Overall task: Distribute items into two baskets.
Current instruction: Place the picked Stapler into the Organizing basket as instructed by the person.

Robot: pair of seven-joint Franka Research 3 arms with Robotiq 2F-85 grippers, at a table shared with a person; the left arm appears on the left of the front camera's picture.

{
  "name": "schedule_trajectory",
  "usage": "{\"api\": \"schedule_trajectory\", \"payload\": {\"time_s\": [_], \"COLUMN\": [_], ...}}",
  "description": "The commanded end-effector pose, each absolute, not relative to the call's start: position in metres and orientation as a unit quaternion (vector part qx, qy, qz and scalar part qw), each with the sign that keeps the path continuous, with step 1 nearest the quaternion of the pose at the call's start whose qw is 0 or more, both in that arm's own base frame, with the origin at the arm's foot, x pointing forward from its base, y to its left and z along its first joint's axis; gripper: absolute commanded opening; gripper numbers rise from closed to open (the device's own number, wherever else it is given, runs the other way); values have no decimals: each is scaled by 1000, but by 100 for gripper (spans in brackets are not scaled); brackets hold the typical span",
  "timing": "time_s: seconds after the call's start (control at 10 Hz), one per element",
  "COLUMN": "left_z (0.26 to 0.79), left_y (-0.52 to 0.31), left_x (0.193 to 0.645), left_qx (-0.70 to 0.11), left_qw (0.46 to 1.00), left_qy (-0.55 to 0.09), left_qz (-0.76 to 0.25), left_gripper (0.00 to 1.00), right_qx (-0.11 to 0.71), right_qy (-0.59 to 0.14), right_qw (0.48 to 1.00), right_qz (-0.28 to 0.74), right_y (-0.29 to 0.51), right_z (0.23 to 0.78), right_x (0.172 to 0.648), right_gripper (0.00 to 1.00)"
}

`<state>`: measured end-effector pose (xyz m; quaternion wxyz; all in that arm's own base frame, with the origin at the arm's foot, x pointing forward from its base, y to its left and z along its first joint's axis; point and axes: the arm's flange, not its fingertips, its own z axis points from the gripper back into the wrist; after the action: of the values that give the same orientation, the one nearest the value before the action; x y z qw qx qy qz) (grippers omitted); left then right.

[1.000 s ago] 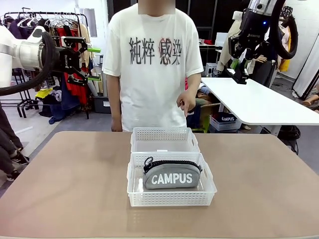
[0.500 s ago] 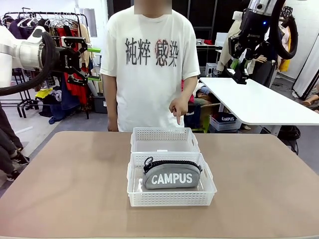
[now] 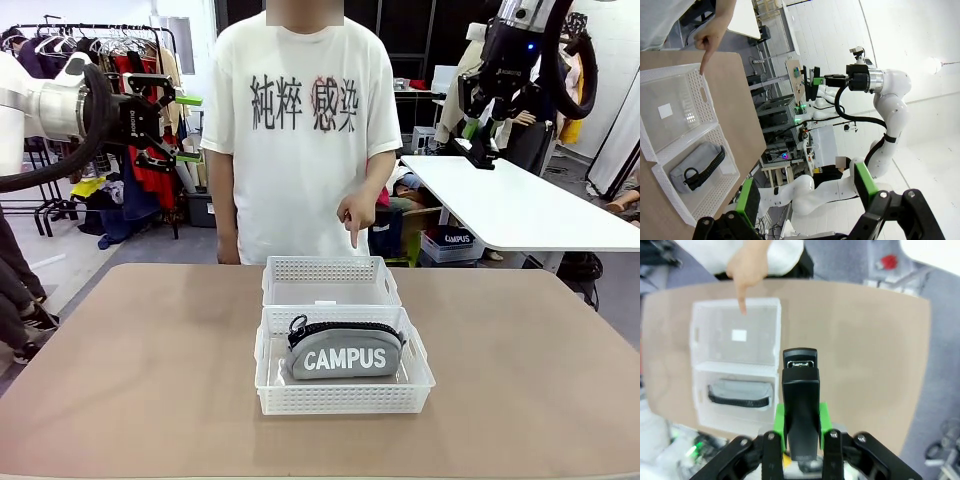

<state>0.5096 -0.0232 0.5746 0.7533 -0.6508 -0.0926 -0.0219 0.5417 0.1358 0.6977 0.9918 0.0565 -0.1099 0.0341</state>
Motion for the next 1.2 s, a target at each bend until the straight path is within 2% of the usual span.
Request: {"api": "schedule_trajectory", "payload": {"time_s": [0.0, 0.4, 0.7, 1.1], "left_z": [576, 576, 576, 576], "left_y": [-23, -23, -23, -23], "left_x": [508, 508, 508, 508], "left_qx": [-652, -652, -652, -652], "left_qw": [752, 752, 752, 752], "left_qy": [-94, -94, -94, -94], "left_qz": [-23, -23, -23, -23], "left_gripper": [100, 100, 100, 100], "right_qx": [12, -93, -116, -87], "right_qy": [-126, -138, -156, -159], "right_qw": [981, 922, 847, 763], "right_qz": [149, 351, 494, 621], "right_y": [151, 227, 288, 335], "right_z": [701, 695, 674, 620], "right_x": [546, 570, 571, 580], "right_gripper": [0, 0, 0, 0]}}
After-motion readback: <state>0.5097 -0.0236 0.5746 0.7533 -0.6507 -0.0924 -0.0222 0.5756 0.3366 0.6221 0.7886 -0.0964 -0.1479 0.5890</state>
